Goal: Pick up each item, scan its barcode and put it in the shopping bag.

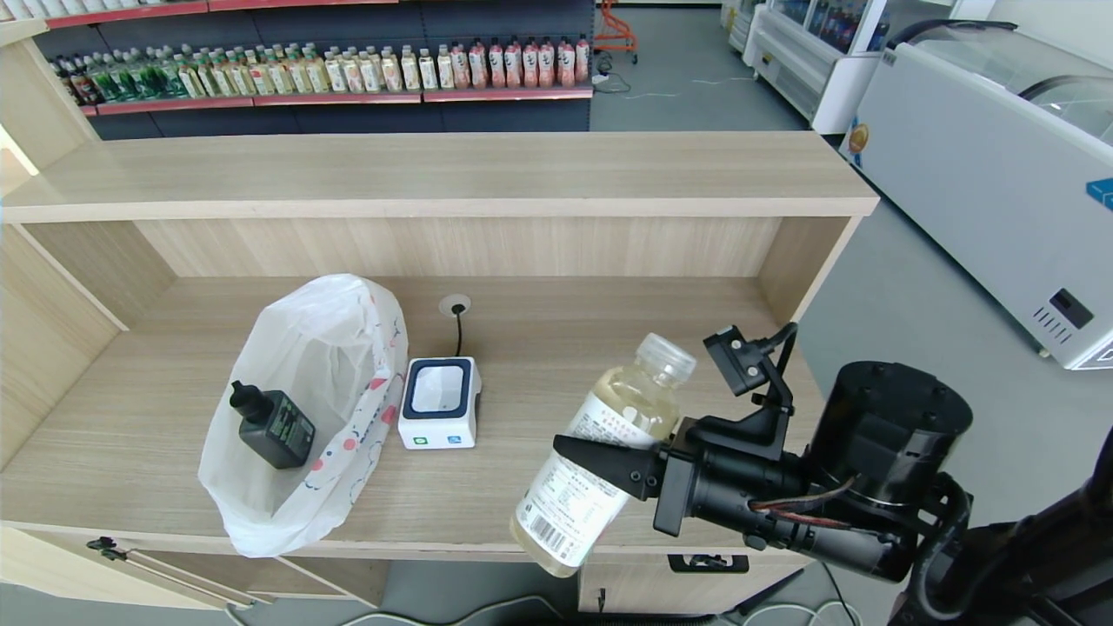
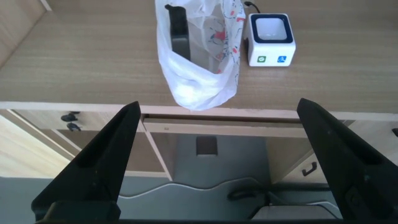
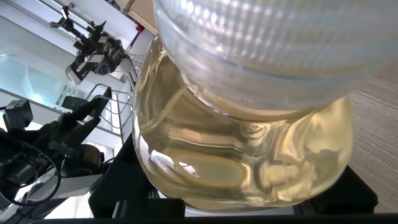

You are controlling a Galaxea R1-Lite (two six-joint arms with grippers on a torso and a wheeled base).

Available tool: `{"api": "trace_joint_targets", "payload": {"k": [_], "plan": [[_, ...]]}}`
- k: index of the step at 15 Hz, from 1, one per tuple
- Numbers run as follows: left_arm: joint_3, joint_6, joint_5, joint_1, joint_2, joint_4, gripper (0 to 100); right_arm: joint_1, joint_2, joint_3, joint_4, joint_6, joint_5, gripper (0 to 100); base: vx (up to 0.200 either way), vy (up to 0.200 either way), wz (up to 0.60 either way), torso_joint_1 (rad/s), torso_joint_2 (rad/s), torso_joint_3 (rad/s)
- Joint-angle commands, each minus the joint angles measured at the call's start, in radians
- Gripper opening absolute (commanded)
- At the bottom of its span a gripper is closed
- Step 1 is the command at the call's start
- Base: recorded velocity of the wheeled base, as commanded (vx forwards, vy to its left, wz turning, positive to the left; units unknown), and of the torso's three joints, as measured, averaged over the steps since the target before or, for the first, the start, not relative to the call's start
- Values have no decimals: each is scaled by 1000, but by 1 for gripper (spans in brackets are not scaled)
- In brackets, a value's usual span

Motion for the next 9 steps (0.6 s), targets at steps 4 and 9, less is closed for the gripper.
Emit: {"api": "trace_joint_targets", "payload": {"k": [4,9], "plan": [[0,0,0,1,0,0,100,6,9,-8,0,-10,-1,0,0,0,0,0,0,0],[0,0,0,1,0,0,100,6,8,-12,0,-14,-1,0,0,0,0,0,0,0]]}}
